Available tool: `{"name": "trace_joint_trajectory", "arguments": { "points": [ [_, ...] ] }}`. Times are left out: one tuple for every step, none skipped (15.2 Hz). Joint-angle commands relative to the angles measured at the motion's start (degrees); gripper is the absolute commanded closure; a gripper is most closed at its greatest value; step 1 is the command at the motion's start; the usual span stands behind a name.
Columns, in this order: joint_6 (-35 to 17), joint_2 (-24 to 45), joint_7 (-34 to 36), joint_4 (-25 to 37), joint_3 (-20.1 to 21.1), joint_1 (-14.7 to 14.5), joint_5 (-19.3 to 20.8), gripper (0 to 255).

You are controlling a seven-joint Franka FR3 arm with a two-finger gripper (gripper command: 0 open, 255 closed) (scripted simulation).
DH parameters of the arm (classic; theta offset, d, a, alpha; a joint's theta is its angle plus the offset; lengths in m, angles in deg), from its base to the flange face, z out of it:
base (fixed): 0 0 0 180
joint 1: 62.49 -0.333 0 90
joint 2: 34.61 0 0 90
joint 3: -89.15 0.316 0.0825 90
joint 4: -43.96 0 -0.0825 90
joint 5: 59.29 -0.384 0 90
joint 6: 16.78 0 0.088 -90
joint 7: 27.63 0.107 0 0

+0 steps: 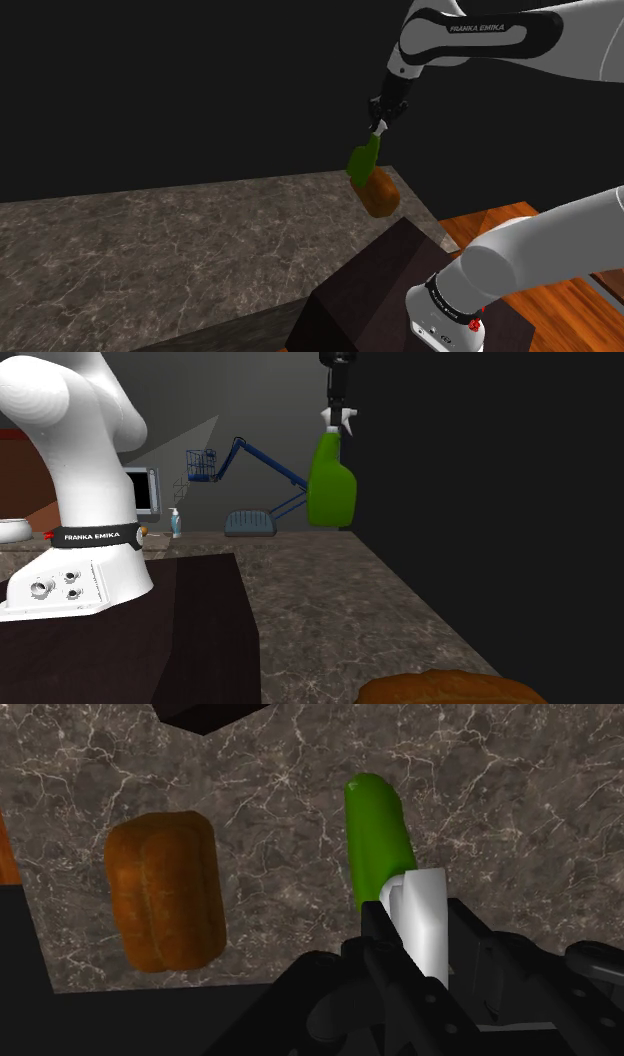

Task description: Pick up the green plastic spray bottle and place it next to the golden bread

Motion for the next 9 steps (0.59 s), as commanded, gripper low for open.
{"name": "trace_joint_trajectory", "arguments": {
  "points": [
    [0.40, -2.72, -2.52, -2.32, -1.69, 1.07, 0.64, 255],
    [0.53, -3.76, -3.75, -3.24, -2.56, 1.62, 1.04, 255],
    [0.66, -4.75, -4.97, -4.10, -3.44, 2.19, 1.47, 255],
    [0.80, -5.69, -6.21, -4.89, -4.33, 2.77, 1.93, 255],
    [0.95, -6.59, -7.45, -5.61, -5.25, 3.36, 2.42, 255],
    [1.11, -7.42, -8.71, -6.27, -6.17, 3.96, 2.94, 255],
    [1.26, -8.21, -9.97, -6.87, -7.11, 4.57, 3.49, 255],
    [1.42, -8.93, -11.24, -7.40, -8.07, 5.19, 4.05, 255],
    [1.58, -9.60, -12.52, -7.87, -9.04, 5.82, 4.64, 255]
  ]
}}
